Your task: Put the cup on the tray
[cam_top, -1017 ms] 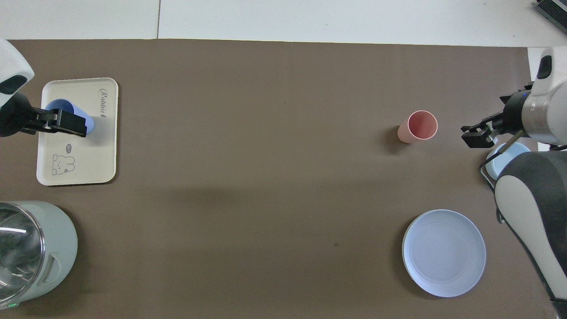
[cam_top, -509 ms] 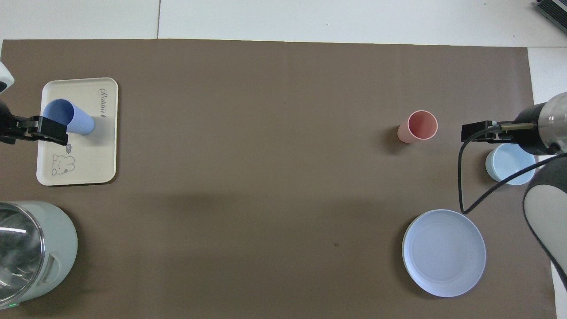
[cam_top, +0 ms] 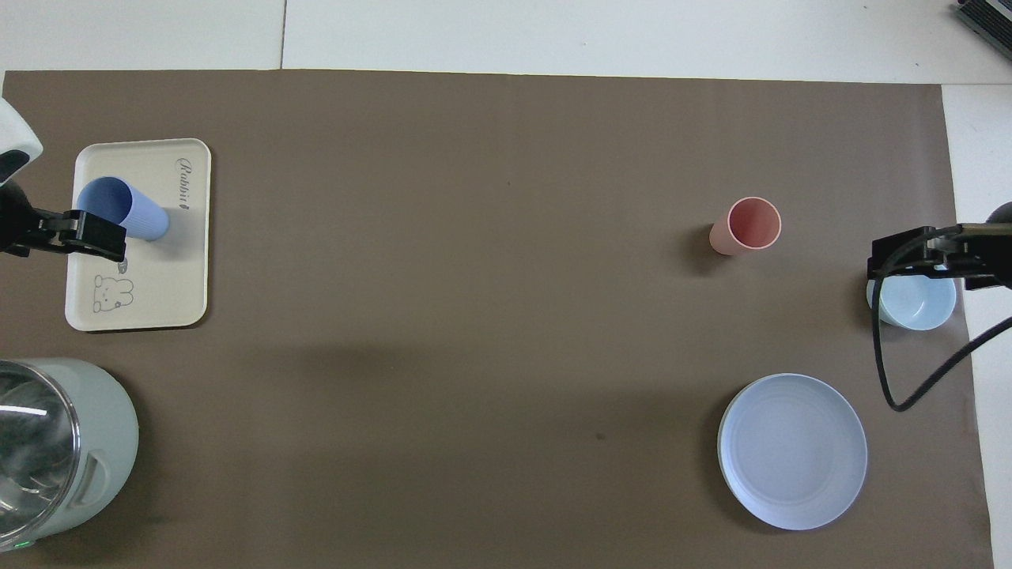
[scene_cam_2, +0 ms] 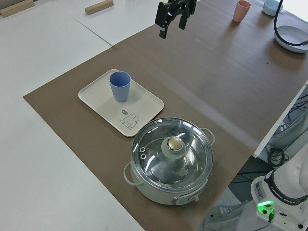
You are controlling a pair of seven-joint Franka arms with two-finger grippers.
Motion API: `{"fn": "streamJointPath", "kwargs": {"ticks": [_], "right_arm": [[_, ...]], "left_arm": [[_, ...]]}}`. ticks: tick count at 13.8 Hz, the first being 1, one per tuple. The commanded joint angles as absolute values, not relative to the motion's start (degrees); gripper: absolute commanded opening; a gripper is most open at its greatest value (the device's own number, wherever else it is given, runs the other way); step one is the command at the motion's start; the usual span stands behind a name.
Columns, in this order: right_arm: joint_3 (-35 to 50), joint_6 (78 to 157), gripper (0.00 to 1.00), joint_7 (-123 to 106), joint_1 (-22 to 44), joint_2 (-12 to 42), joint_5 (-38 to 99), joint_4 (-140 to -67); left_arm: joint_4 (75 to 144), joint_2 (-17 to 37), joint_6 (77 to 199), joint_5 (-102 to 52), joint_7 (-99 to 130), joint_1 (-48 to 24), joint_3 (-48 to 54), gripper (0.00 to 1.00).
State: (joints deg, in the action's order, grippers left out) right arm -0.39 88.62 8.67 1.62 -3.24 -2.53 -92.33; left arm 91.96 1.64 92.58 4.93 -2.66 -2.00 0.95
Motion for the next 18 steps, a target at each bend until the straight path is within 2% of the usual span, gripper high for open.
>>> {"fn": "streamJointPath", "kwargs": {"ticks": [1, 8, 18], "right_arm": [[-0.18, 88.07, 1.0, 6.59, 0.53, -1.58, -3.6, -92.63], [0.0, 87.63, 1.0, 6.59, 1.14, -2.11, -2.46, -92.72], [-0.44, 85.96, 1.0, 4.57, 0.26, -2.37, 0.53, -92.02]], "left_arm": [[94.31, -0.44, 93.52, 6.15, -3.16, -2.64, 0.7, 1.0], [93.51, -0.18, 96.14, -0.87, -3.34, -2.29, 0.18, 0.99], [92.12, 0.26, 95.89, -2.99, -4.4, -1.23, 0.18, 1.0]]}}
